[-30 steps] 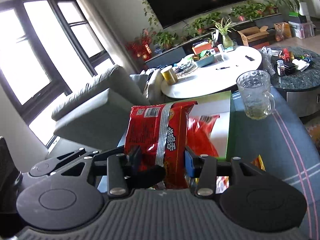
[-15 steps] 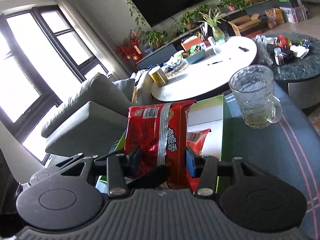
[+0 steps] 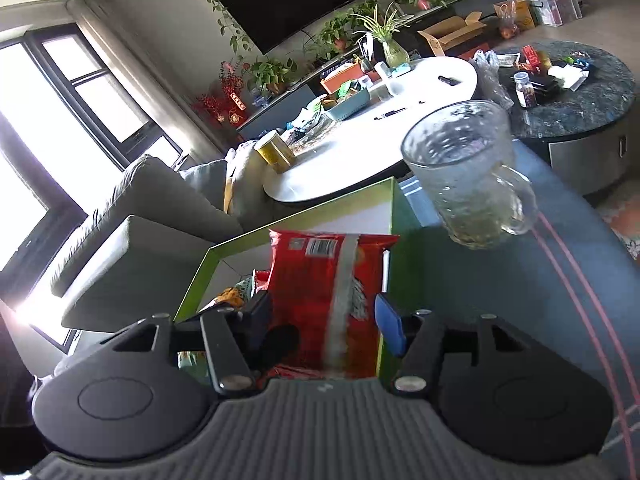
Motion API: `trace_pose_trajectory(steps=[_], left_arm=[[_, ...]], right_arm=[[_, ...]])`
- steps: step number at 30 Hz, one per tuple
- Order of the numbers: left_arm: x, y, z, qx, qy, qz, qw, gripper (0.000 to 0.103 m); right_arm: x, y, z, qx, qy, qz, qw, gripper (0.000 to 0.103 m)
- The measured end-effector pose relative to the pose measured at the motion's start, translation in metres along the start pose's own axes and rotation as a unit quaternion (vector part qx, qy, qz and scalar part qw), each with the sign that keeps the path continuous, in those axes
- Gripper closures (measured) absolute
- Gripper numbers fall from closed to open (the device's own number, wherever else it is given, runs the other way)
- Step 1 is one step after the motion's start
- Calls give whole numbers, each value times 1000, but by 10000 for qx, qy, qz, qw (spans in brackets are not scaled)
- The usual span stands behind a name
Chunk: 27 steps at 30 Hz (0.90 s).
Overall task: Organize snacks
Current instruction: 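Carry the red package into the green box and open the right gripper, then lower the right gripper onto the yellow crayfish-print chip bag and close it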
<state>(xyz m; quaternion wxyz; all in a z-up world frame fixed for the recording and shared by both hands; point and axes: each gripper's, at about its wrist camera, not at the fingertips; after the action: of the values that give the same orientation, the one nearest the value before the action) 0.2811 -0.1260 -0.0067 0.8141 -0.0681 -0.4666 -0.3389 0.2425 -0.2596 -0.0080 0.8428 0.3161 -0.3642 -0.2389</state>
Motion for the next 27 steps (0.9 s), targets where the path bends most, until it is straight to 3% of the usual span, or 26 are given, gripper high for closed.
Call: trace_pose_trajectory(steps=[7, 12, 20, 25, 27], left_arm=[[-13, -5, 26, -82, -63, 196, 9998, 43], [-22, -16, 48, -282, -124, 201, 9993, 40], [-42, -51, 54, -800, 189, 33, 9966, 40], [-57, -66, 59, -868, 337, -98, 9956, 40], [-63, -66, 65, -837, 342, -24, 9959, 40]], right_arm=[[-9, 0, 22, -171, -77, 282, 9994, 27], [-18, -13, 37, -573, -210, 522, 9968, 20], [-28, -37, 30, -1121, 71, 415, 9928, 17], [-41, -45, 22, -1172, 251, 384, 9921, 17], [-51, -43, 17, -1207, 511, 700, 9889, 17]])
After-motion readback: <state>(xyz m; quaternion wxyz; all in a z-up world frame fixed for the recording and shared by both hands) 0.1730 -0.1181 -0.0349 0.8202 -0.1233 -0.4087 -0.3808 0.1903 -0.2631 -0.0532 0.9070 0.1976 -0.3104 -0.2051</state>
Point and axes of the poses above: each gripper's, at about its wrist camera, not at the fingertips, and z roughly against the way its jaws point, y to its left, x to its top, and after that the axes turned 14 degrees about -z, right-handed
